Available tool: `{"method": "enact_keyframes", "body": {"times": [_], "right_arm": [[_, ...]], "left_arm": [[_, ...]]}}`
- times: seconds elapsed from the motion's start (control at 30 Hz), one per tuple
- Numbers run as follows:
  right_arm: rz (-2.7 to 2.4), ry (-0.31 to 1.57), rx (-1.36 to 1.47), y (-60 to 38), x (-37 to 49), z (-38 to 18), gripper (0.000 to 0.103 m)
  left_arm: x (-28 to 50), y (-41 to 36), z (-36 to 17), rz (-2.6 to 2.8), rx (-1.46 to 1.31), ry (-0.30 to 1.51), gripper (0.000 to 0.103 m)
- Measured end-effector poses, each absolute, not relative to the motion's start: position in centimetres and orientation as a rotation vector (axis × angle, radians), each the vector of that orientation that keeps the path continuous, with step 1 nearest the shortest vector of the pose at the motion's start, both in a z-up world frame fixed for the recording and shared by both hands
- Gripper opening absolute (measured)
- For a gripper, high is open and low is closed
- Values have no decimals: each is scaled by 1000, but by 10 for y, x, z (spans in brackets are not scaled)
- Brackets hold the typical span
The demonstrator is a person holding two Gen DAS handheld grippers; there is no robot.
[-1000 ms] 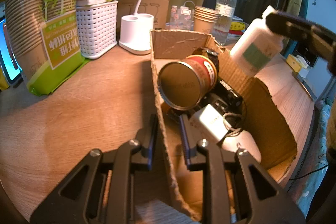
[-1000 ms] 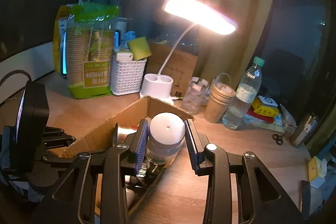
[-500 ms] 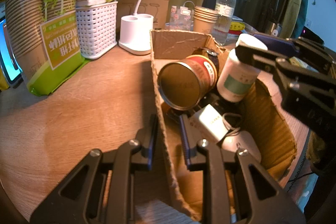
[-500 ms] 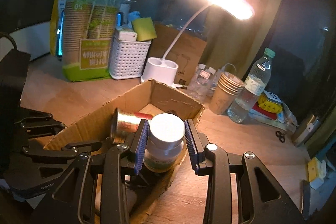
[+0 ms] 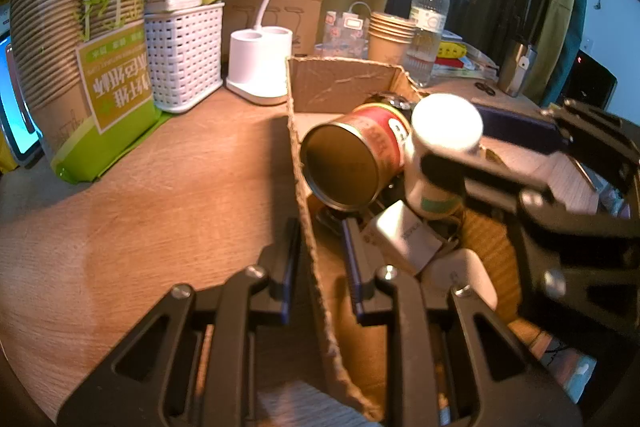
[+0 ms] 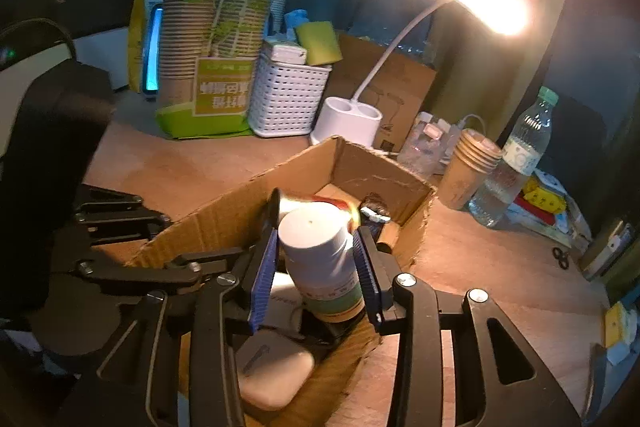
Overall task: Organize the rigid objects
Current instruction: 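Lift the pill bottle with the right gripper and carry it over the box, then open the right gripper to drop the pill bottle into the box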
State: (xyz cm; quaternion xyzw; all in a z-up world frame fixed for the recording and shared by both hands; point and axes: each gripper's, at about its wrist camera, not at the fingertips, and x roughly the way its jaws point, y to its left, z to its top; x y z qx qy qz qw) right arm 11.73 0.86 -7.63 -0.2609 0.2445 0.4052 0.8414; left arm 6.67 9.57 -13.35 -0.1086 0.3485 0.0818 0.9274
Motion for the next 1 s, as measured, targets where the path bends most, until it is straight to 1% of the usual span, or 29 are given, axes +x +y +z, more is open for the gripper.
{"method": "enact_keyframes", "body": {"times": [0.1, 0.23, 0.33, 0.4, 0.47, 0.7, 0.8, 1.0], "right_arm": [[865, 532, -525, 4, 117, -76, 44], [875, 568, -502, -1, 118, -78, 51], [904, 620, -457, -5, 123, -83, 52], [905, 637, -418, -11, 125, -86, 58], [911, 653, -377, -16, 127, -87, 67], [945, 664, -221, -33, 133, -76, 68], [896, 644, -219, -34, 138, -73, 68], [807, 645, -275, -30, 144, -84, 68]], "left_arm": [[66, 96, -133, 168, -221, 715, 22], [66, 96, -134, 170, -221, 715, 22], [66, 96, -134, 171, -224, 716, 22], [66, 97, -134, 171, -225, 717, 22], [67, 97, -134, 170, -225, 717, 22], [68, 98, -134, 169, -225, 717, 22], [68, 98, -134, 168, -225, 716, 23], [68, 97, -134, 166, -224, 715, 23]]}}
